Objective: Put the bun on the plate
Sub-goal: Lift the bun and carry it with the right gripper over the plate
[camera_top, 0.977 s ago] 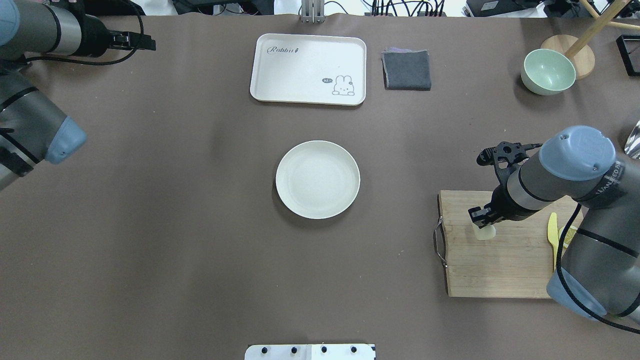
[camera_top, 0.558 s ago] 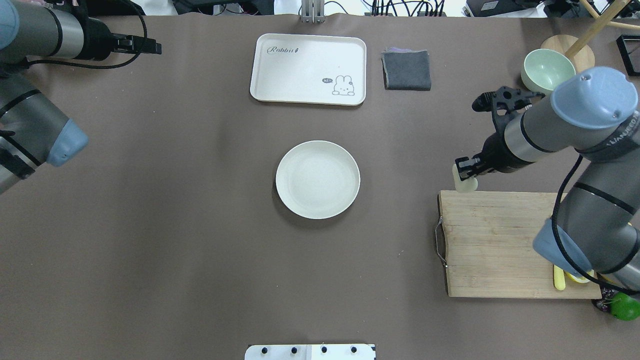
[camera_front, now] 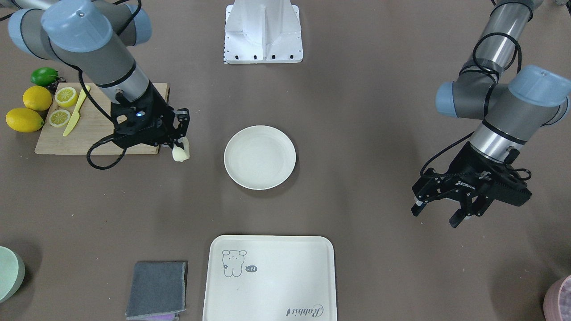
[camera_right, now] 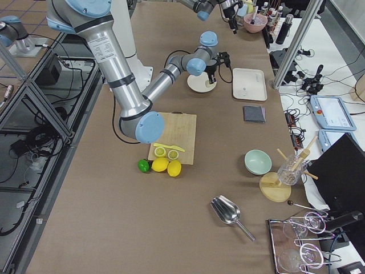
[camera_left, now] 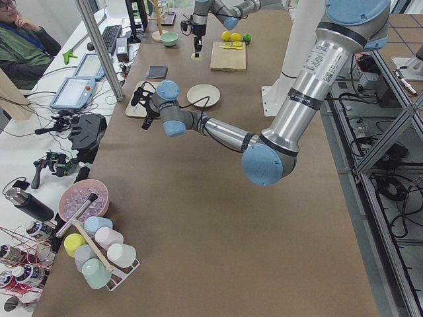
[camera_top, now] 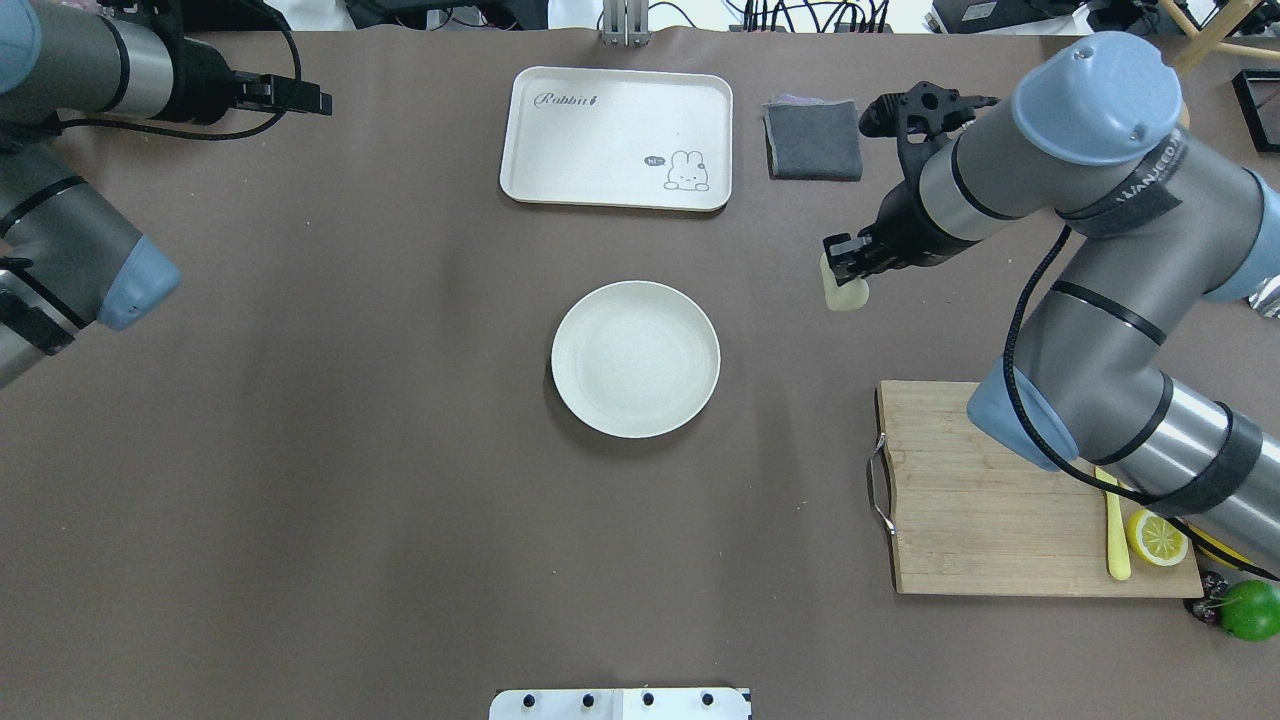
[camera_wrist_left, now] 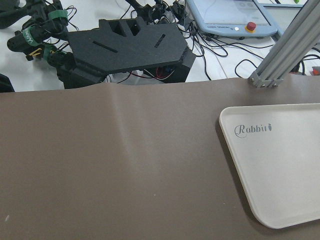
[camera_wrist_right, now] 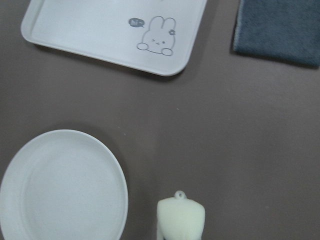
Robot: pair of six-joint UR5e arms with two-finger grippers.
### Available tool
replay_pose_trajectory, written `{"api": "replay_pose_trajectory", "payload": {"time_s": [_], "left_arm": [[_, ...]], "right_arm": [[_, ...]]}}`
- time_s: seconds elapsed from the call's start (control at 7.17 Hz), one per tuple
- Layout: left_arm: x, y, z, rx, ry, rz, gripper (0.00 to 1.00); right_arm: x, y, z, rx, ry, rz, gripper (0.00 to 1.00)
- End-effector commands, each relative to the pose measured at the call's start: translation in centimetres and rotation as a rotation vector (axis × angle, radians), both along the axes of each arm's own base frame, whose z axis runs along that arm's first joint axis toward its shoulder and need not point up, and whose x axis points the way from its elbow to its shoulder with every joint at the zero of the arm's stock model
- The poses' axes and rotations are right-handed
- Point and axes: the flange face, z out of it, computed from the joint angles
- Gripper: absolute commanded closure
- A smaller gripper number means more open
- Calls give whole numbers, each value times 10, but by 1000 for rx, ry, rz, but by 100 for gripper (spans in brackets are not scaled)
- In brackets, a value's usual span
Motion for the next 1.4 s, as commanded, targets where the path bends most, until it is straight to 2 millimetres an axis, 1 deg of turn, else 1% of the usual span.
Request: {"api": "replay_pose_trajectory", "payload": {"time_s": [0.0,0.14,0.28,0.42,0.56,0.7,0.84,0.98,1.26], "left_arm": [[1,-4,-12,6,14,14,2],[2,-4,-12,7,14,14,2],[0,-4,-12,9,12,10,2],[-4,-6,-15,12,18,8,2],[-4,-6,-22,21,24,6,2],[-6,-5,-19,20,24,6,2],[-9,-6,-19,21,25,1,2],[-12,-5,-16,21,26,-2,2],[-16,2,-10,17,24,-2,2]], "right_arm": [[-71,-26,-22,17,-2,-34,100],[-96,-18,-20,38,-14,-56,100],[-119,-4,-23,72,-4,-51,100],[-136,12,-30,85,-6,-69,100],[-144,19,-43,95,-17,-79,100],[-150,26,-45,92,-21,-85,68],[-156,32,-49,92,-30,-87,2],[-156,33,-49,85,-31,-82,0],[-154,35,-51,90,-37,-81,0]]}}
